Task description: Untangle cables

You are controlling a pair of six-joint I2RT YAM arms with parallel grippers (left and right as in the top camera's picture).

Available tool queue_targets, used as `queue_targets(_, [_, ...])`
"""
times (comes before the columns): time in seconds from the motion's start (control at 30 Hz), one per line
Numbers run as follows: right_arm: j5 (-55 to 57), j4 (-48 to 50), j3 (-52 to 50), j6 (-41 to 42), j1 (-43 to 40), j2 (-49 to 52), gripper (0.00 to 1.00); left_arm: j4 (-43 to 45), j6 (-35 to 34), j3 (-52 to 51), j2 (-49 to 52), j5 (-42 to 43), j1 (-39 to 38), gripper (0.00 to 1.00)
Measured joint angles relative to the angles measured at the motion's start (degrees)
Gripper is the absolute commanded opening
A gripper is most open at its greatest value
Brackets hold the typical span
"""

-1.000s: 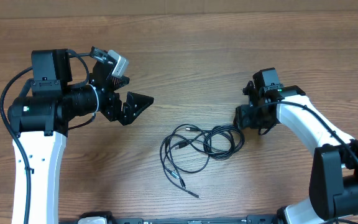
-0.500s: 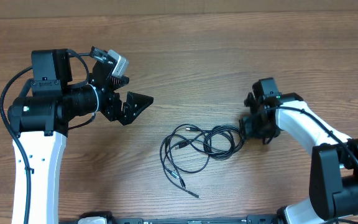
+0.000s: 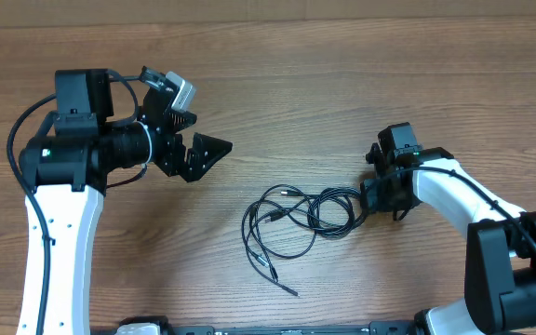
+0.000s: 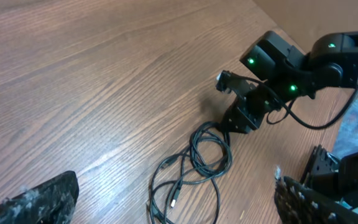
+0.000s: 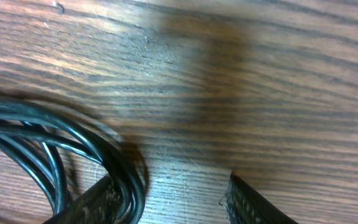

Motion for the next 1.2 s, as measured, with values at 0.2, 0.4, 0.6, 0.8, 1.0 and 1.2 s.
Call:
queue_targets(0.2, [1.55, 3.65, -1.38, 0.0, 4.96, -0.72, 0.52, 1.53, -0.2, 0.0, 1.42, 1.55, 0.0, 1.0])
queue_targets(0.4, [2.1, 5.86, -1.75, 0.72, 10.23, -0.76, 0.45, 1.6, -0.2, 0.0, 1.53, 2.25, -0.37, 1.0])
queue_targets(0.6, [2.01, 7.52, -1.38, 1.55, 10.62, 0.42, 0.43, 1.53, -0.2, 0.0, 1.53, 2.36, -0.37, 1.0])
queue_targets(0.8, [1.95, 8.15, 0.22, 1.7, 10.6, 2.19, 0.34, 1.46, -0.2, 0.0, 1.53, 2.36, -0.37, 1.0])
queue_targets(1.0, [0.66, 8.9, 0.33, 1.44, 10.47, 2.58, 0.04, 1.49, -0.2, 0.0, 1.53, 2.36, -0.37, 1.0])
queue_targets(1.2, [-0.9, 8.22, 0.76, 1.27, 10.45, 2.93, 0.04, 1.46, -0.46, 0.0, 1.53, 2.36, -0.37, 1.0])
